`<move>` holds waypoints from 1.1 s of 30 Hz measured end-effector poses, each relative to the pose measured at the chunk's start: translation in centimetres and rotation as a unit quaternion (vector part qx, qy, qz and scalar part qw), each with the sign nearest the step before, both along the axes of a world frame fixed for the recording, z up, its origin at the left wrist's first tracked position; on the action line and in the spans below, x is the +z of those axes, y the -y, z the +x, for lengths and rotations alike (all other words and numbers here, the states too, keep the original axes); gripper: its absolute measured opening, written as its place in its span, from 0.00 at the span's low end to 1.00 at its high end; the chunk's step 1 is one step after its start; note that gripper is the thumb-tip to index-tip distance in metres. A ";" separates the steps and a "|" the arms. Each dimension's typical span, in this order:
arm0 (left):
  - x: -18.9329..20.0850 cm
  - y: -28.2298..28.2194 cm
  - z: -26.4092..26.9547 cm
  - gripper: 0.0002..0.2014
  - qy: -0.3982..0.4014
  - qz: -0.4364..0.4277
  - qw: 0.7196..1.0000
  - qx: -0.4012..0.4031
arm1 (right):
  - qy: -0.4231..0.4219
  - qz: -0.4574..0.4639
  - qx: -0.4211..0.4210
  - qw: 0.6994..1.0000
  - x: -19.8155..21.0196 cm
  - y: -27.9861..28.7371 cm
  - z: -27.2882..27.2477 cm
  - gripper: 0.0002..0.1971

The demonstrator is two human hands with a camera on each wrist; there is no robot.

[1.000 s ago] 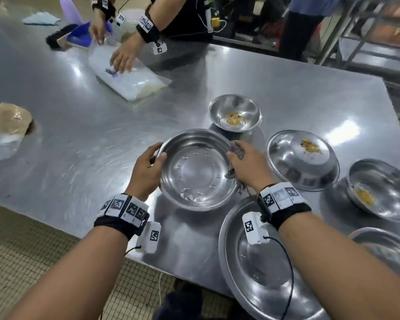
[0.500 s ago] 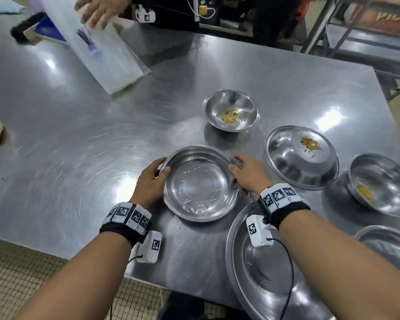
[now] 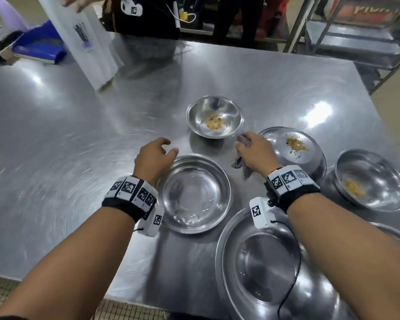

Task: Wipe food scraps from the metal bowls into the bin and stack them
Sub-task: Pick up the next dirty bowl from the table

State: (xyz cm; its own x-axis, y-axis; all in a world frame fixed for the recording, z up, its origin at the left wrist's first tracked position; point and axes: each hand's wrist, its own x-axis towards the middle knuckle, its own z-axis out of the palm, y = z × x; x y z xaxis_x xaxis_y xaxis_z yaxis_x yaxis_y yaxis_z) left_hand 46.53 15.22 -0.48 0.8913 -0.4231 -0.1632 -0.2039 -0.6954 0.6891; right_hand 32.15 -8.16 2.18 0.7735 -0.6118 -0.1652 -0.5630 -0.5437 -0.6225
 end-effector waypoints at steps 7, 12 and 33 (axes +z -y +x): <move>0.1 7.4 2.8 0.29 -0.047 -0.005 0.999 0.010 | 0.027 -0.005 -0.012 1.000 -0.5 5.7 3.7 0.17; -3.0 11.4 6.1 0.50 -0.128 -0.024 0.988 0.081 | 0.013 0.000 -0.041 0.999 -3.2 9.0 6.7 0.16; 2.3 9.9 3.1 0.21 -0.165 -0.173 0.971 -0.016 | 0.101 0.041 -0.068 0.992 0.3 7.6 3.7 0.15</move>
State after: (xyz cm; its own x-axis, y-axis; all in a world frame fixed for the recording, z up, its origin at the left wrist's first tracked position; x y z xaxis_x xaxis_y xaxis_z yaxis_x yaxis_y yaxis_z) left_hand 49.66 5.34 1.87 0.8002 -0.5296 -0.2816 0.0514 -0.4072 0.9119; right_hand 35.86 -15.72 2.50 0.7078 -0.7032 -0.0680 -0.4864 -0.4152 -0.7688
